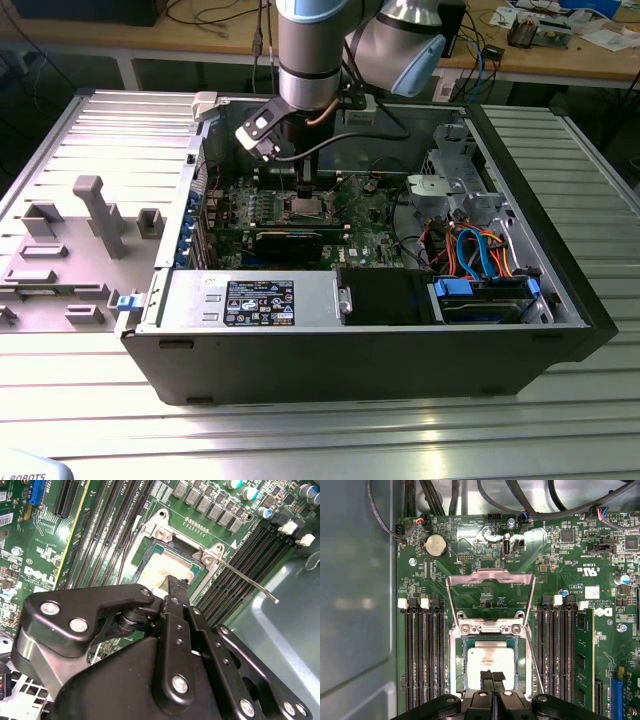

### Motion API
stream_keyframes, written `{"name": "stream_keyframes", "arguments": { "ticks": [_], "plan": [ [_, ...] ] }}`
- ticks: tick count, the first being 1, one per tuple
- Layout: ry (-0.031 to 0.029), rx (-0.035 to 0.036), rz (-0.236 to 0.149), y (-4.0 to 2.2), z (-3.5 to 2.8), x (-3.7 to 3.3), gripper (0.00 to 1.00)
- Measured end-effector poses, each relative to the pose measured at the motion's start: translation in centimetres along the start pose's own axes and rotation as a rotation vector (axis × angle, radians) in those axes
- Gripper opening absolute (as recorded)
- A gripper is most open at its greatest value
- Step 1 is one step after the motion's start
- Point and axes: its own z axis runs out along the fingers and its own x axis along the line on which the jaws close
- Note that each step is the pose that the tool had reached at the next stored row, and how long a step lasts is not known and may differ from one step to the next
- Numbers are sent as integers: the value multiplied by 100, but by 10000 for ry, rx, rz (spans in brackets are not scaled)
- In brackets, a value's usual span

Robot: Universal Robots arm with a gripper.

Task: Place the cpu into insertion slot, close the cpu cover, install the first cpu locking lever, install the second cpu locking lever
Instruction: 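Close the cpu cover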

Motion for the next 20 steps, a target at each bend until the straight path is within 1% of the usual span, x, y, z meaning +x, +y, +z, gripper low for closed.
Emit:
{"name": "stream_keyframes", "arguments": {
  "ticks": [5,14,20],
  "plan": [
    [-1,1,0,0,-15,0,11],
    [2,0,0,0,-16,1,11],
    [1,1,0,0,-29,1,11]
  ]
}}
